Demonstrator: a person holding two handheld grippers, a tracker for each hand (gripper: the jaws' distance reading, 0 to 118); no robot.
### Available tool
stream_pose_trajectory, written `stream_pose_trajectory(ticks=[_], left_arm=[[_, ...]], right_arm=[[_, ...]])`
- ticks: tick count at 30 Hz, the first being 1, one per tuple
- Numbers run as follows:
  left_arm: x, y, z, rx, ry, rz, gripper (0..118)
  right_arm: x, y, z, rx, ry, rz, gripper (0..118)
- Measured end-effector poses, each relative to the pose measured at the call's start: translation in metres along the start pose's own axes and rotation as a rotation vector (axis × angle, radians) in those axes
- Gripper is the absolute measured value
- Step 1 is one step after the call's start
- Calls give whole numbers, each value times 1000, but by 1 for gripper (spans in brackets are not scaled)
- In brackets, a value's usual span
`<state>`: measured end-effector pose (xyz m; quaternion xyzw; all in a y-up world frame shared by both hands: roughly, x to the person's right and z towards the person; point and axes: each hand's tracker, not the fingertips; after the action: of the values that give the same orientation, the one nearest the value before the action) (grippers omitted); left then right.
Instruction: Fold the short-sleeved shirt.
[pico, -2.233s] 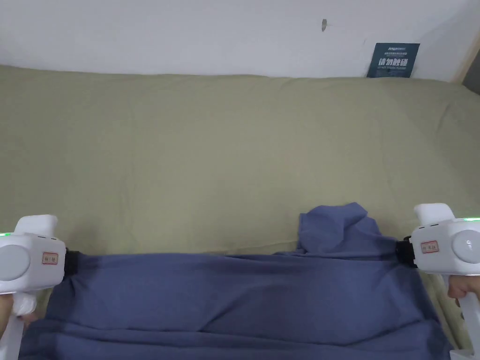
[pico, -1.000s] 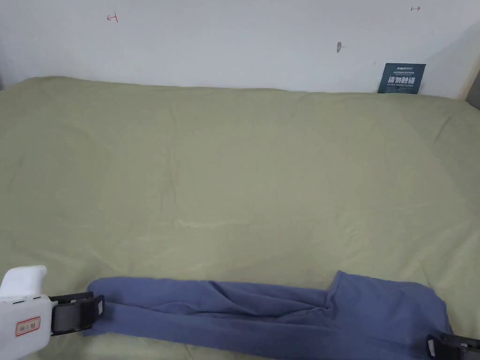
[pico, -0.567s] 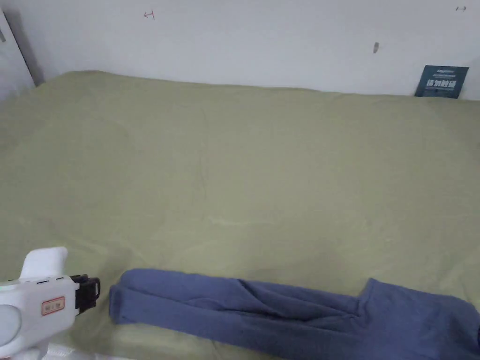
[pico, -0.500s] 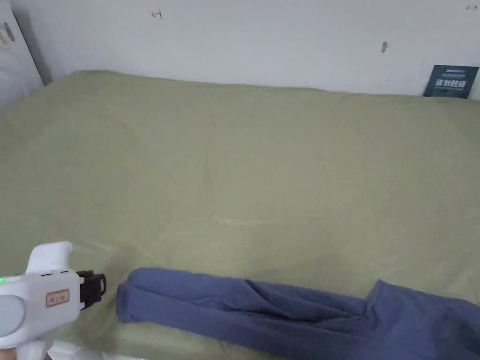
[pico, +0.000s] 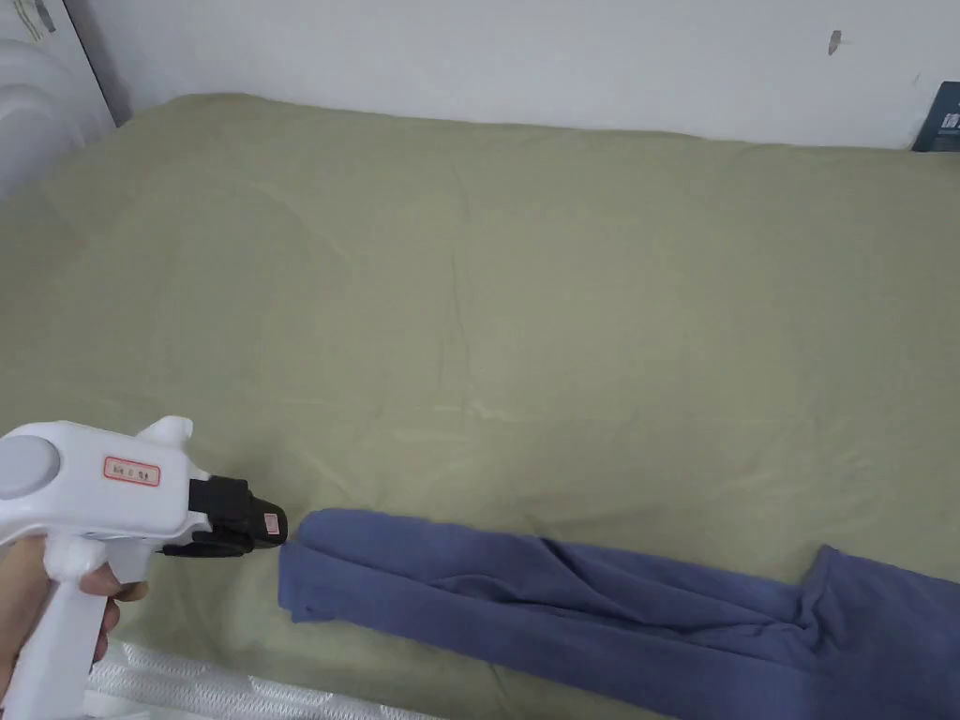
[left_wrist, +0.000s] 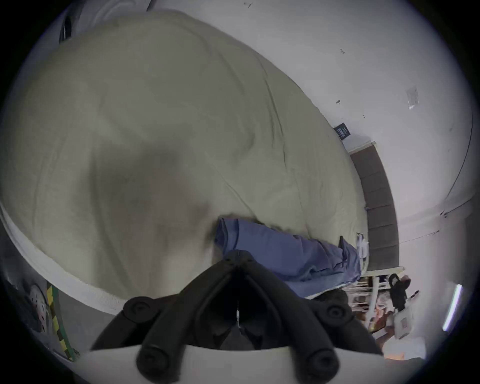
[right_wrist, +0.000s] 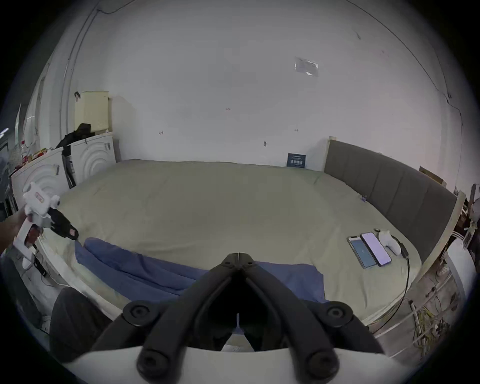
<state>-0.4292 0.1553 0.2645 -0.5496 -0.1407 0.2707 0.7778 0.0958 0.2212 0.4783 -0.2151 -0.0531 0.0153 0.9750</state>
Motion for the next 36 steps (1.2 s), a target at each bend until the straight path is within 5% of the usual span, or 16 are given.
stream_pose_trajectory(ticks=[2,4,7,8,20,21,22,23,36], left_arm=[[-8,6,1,-7,-41,26,1],[-15,9,1,-6,-74,28,15],[-25,7,-6,-38,-192,63,108],[-27,5,-11,-51,-204,79,117],[-4,-15,-63,-113,-278,79,110],[0,-17,-65,-129,-273,68,99],[6,-19,-67,-129,-273,72,69],[9,-19,-67,-127,-218,61,6],[14,-17,-6,53,-94,100,6]], right_arm=[[-2,3,1,8,4,5,0],[-2,6,0,3,8,4,0],[-3,8,-3,-8,22,-5,0],[-3,7,-4,-11,26,-7,0],[-8,-2,-7,-55,47,-12,0],[-9,-4,-7,-60,44,-11,0],[-8,-5,-7,-63,46,-20,0],[-7,-7,-7,-69,54,-39,0],[13,1,4,-37,82,-69,0]])
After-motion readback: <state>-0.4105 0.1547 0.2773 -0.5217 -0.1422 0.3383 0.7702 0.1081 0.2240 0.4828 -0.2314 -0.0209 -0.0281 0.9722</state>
